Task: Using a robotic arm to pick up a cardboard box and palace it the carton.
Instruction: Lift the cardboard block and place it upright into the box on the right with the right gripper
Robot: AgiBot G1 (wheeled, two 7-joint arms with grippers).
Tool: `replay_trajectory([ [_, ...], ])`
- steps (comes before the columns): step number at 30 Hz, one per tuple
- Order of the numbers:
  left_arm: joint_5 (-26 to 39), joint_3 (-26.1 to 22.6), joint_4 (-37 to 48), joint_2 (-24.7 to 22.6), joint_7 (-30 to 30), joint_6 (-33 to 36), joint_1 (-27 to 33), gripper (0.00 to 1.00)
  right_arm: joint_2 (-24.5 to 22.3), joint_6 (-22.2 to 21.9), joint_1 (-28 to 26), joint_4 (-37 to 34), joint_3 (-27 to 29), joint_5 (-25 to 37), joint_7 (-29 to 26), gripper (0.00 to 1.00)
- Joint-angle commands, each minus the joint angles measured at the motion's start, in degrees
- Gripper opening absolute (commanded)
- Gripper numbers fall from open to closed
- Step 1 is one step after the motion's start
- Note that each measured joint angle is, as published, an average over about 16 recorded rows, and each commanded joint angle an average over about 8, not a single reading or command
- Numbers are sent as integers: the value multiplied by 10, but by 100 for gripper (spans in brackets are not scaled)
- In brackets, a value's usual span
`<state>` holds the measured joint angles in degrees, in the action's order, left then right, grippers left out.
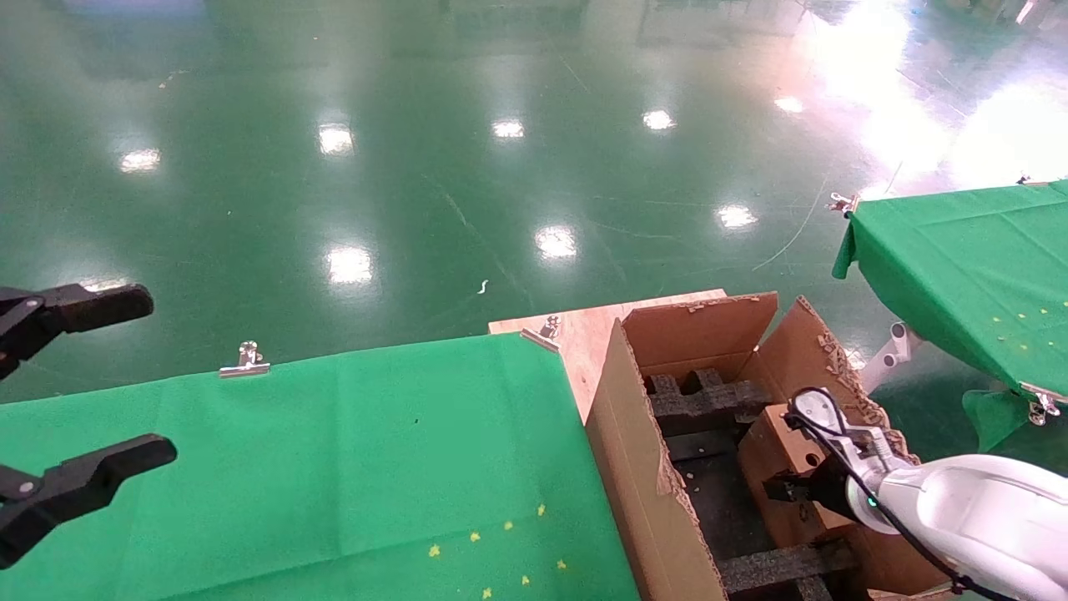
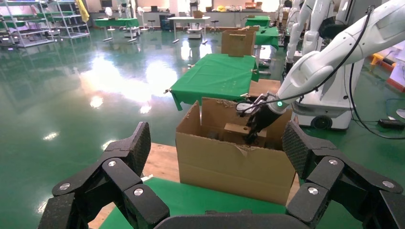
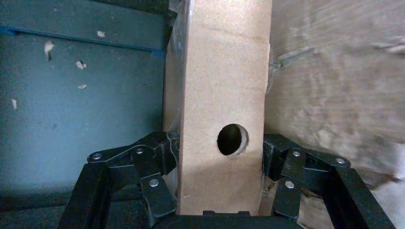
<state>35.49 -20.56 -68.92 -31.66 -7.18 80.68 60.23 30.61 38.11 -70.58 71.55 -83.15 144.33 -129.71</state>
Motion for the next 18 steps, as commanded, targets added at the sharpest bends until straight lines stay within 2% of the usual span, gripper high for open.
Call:
replay_trajectory([
  [1,0,0,0,0,0,0,0,100,9,-3,3,-14,-2,2,1,0],
  [8,0,0,0,0,0,0,0,100,38,-28,6,-65,-11,-15,28,0],
  [9,0,0,0,0,0,0,0,100,40,-30,5,-69,-11,-18,32,6],
  [16,0,0,0,0,0,0,0,100,48,-40,5,-87,-16,-32,48,93],
  [17,0,0,0,0,0,0,0,100,48,-41,5,-88,-16,-33,49,100],
  [18,0,0,0,0,0,0,0,100,48,-41,5,-87,-16,-33,49,100],
])
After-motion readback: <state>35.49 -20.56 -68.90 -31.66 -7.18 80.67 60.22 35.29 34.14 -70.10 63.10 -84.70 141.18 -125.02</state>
